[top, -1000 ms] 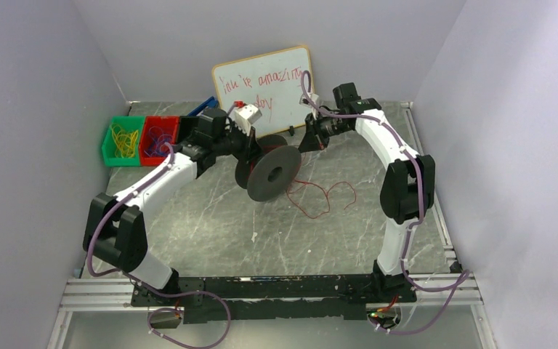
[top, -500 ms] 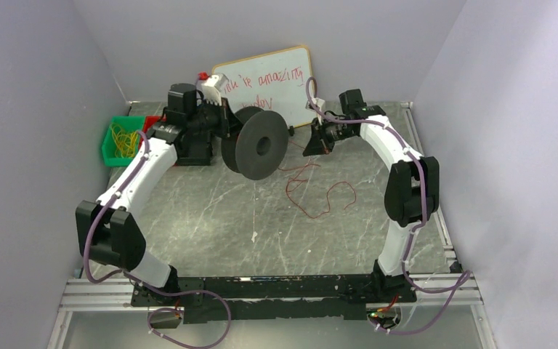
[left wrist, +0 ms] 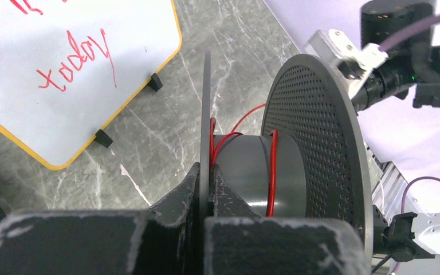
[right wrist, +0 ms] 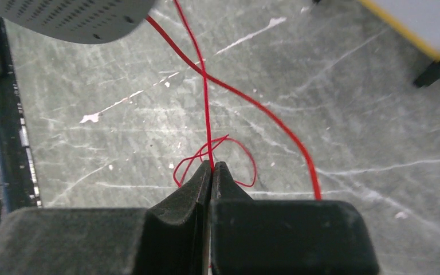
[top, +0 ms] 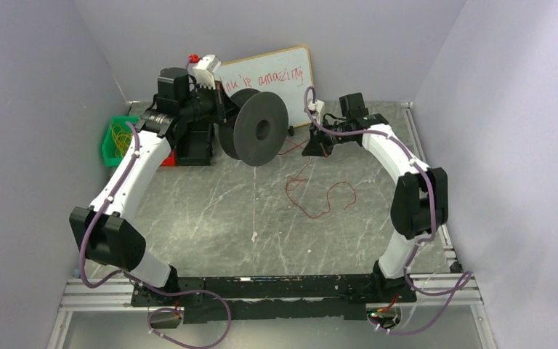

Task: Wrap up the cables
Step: Wrap the cable around the cable reel.

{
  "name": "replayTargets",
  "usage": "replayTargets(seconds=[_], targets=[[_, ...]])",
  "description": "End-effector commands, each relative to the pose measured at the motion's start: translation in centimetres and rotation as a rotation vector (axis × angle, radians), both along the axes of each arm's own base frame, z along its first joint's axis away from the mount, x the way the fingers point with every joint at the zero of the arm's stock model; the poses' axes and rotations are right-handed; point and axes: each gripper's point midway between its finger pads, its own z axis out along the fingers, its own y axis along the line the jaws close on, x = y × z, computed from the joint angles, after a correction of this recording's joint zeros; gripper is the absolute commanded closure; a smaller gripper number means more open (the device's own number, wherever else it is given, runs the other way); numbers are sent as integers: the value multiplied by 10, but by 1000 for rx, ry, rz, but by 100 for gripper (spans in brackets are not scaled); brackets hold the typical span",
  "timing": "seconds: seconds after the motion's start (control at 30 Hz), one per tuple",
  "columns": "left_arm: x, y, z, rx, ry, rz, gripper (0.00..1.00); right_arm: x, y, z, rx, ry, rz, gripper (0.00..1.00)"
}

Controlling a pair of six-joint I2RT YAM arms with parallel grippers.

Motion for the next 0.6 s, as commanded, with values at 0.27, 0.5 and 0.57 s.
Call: replayTargets(seconds=[0.27, 0.5, 0.57], targets=[[-16, -7, 78, -116, -112, -29, 97, 1, 46, 42, -46, -474, 49, 92], [-26, -13, 87, -145, -112, -84, 97, 7, 53, 49, -45, -535, 44, 90], [-31, -16, 91, -160, -109, -108, 97, 7, 52, 48, -46, -546, 47, 90]])
